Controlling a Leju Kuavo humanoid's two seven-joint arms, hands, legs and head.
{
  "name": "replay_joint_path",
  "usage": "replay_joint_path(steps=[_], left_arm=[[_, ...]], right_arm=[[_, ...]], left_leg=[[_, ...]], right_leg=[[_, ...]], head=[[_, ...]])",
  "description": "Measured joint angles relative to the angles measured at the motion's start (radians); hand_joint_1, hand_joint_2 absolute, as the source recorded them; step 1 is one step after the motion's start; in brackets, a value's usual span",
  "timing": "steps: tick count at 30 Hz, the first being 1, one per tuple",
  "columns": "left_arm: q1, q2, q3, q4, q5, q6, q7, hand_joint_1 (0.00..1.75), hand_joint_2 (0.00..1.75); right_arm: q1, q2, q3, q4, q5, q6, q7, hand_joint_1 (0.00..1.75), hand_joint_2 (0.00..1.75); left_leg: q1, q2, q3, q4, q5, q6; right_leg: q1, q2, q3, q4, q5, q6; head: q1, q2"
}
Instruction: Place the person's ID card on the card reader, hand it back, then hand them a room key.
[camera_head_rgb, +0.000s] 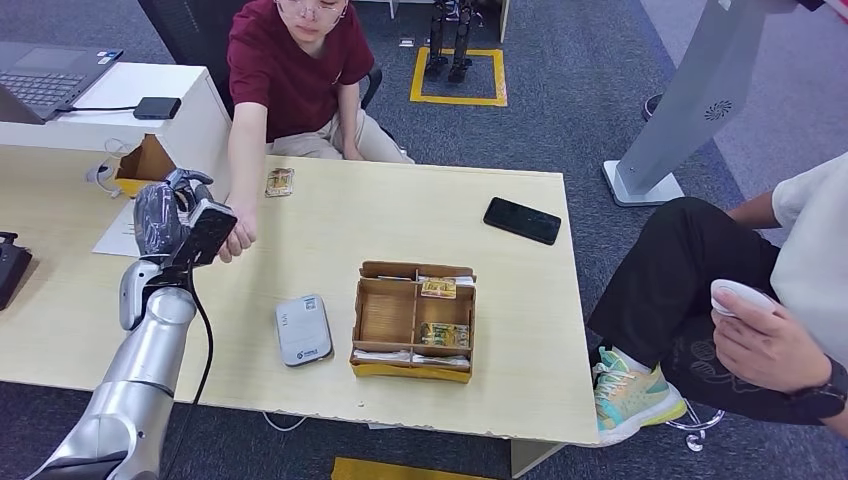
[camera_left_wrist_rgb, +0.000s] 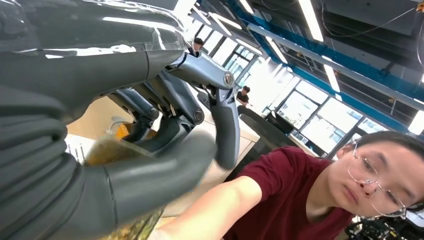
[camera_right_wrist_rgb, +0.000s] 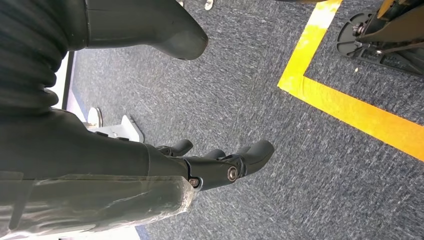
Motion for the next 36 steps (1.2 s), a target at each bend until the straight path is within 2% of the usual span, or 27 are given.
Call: replay_joint_path(steps=[12, 18, 23, 29, 32, 36], left_arm=[[0.000, -0.007, 0.016, 0.000, 0.024, 0.005, -0.010, 0.00, 1.75], [0.030, 0.019, 0.069, 0.000, 0.072, 0.069, -0.022, 0.00, 1.75], [0.114, 0.095, 0.216, 0.002, 0.178, 0.115, -0.088, 0.00, 1.75], [0.225, 0.189, 0.478, 0.014, 0.360, 0.045, -0.205, 0.00, 1.75], [0.254, 0.210, 0.574, 0.019, 0.370, 0.023, -0.226, 0.00, 1.75], [0.275, 0.227, 0.647, 0.030, 0.403, 0.015, -0.209, 0.00, 1.75]], right_arm=[[0.000, 0.000, 0.000, 0.000, -0.003, 0.001, -0.002, 0.00, 1.75], [0.001, 0.000, 0.000, 0.000, -0.020, -0.001, 0.000, 0.00, 1.75], [0.007, 0.000, 0.000, 0.000, -0.041, -0.004, 0.010, 0.00, 1.75], [0.015, -0.004, 0.000, 0.000, -0.067, -0.006, 0.018, 0.00, 1.75], [0.015, -0.006, 0.000, 0.000, -0.072, -0.007, 0.019, 0.00, 1.75], [0.013, -0.006, 0.000, 0.000, -0.076, -0.008, 0.018, 0.00, 1.75]], left_leg=[[0.000, 0.000, 0.000, 0.000, 0.000, 0.000], [0.000, 0.002, -0.001, 0.000, 0.000, 0.000], [0.000, 0.005, -0.002, -0.002, -0.001, -0.001], [0.001, 0.005, -0.003, -0.002, -0.001, -0.002], [0.001, 0.002, -0.004, -0.002, -0.001, -0.002], [0.001, 0.000, -0.005, -0.002, -0.001, -0.002]], right_leg=[[0.000, 0.000, 0.000, 0.000, 0.000, 0.000], [0.000, 0.003, 0.000, 0.001, 0.000, 0.000], [0.001, 0.006, -0.003, 0.001, -0.001, -0.001], [0.001, 0.006, -0.006, 0.001, -0.002, -0.002], [0.001, 0.002, -0.007, 0.001, -0.003, -0.003], [0.001, 0.000, -0.003, 0.001, -0.003, -0.003]], head=[[0.000, 0.000], [0.000, 0.000], [0.000, 0.000], [0.000, 0.000], [0.000, 0.000], [0.002, 0.000]])
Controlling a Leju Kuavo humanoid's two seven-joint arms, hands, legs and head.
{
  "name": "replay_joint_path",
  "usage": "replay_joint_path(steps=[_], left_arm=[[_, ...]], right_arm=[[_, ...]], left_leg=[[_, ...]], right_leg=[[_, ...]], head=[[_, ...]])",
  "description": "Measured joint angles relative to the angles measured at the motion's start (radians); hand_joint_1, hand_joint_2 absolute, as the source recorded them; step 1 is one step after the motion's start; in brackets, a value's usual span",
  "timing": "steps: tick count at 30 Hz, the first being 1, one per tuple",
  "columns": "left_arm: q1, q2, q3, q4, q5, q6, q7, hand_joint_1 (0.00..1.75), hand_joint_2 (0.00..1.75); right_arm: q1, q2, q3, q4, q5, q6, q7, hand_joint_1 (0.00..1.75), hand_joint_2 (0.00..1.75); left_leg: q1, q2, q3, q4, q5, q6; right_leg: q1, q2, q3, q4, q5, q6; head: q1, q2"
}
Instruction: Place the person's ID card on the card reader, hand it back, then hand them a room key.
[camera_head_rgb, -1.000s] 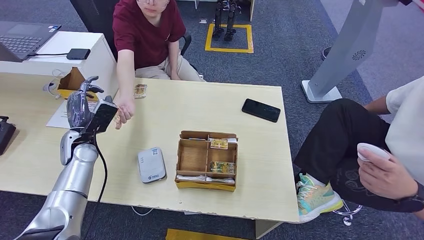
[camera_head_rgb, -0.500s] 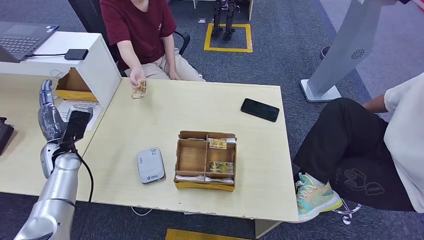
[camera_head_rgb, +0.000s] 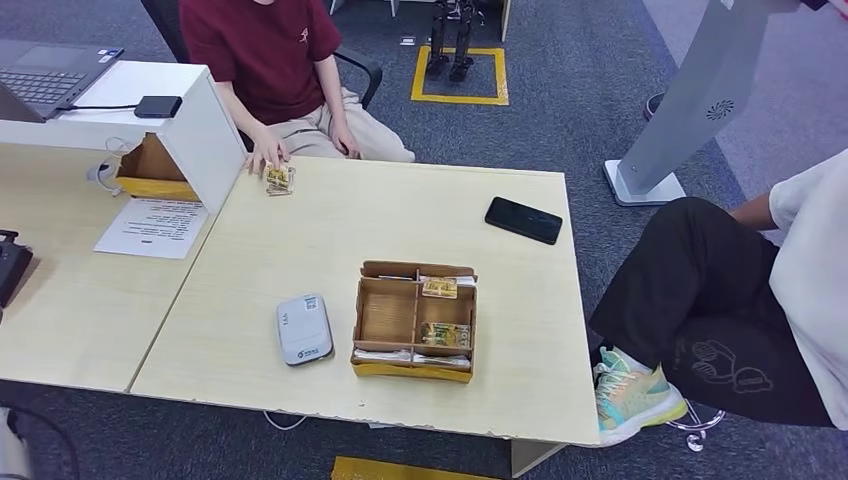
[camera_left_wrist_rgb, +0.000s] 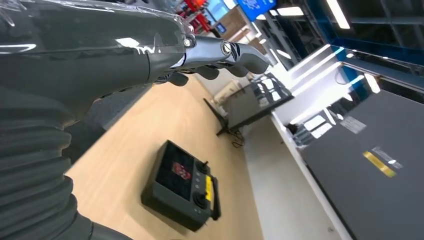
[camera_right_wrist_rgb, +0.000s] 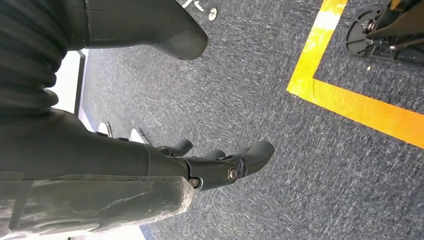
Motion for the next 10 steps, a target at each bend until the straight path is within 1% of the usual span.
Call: replay_joint_path(steps=[3, 6, 7, 8, 9, 10], left_arm=[[0.037, 0.042, 0.109, 0.063, 0.119, -0.021, 0.002, 0.00, 1.75], [0.085, 0.077, 0.260, 0.207, 0.250, -0.036, 0.042, 0.00, 1.75], [0.101, 0.077, 0.308, 0.265, 0.281, -0.033, 0.060, 0.00, 1.75], [0.117, 0.068, 0.351, 0.323, 0.299, -0.022, 0.076, 0.00, 1.75], [0.132, 0.050, 0.385, 0.374, 0.301, -0.003, 0.095, 0.00, 1.75], [0.139, 0.040, 0.402, 0.399, 0.299, 0.008, 0.104, 0.00, 1.75]], right_arm=[[0.002, 0.000, 0.000, 0.000, -0.015, 0.002, -0.006, 0.00, 1.75], [0.007, 0.000, 0.000, 0.000, -0.036, 0.004, -0.010, 0.00, 1.75], [0.008, 0.000, 0.000, 0.000, -0.044, 0.004, -0.010, 0.00, 1.75], [0.008, 0.000, 0.000, 0.000, -0.051, 0.003, -0.010, 0.00, 1.75], [0.008, 0.000, 0.000, 0.000, -0.059, 0.002, -0.009, 0.00, 1.75], [0.008, 0.000, 0.000, 0.000, -0.064, 0.001, -0.009, 0.00, 1.75]], left_leg=[[0.000, 0.007, 0.002, 0.000, -0.002, -0.002], [-0.001, 0.011, 0.005, 0.000, -0.004, -0.002], [-0.001, 0.010, 0.005, 0.000, -0.004, -0.002], [-0.001, 0.009, 0.005, 0.000, -0.004, -0.002], [-0.002, 0.007, 0.005, 0.000, -0.004, -0.001], [-0.002, 0.006, 0.005, 0.000, -0.004, -0.001]], right_leg=[[0.000, 0.007, 0.000, 0.000, 0.000, 0.000], [-0.001, 0.011, 0.000, 0.000, -0.001, -0.001], [-0.001, 0.010, -0.001, 0.000, -0.001, -0.001], [-0.001, 0.009, -0.001, -0.001, -0.002, -0.001], [-0.002, 0.007, -0.001, -0.001, -0.003, 0.000], [-0.002, 0.006, -0.001, -0.002, -0.004, 0.000]], head=[[0.001, 0.000], [-0.001, 0.000], [-0.002, 0.000], [-0.003, 0.000], [-0.002, 0.000], [-0.002, 0.000]])
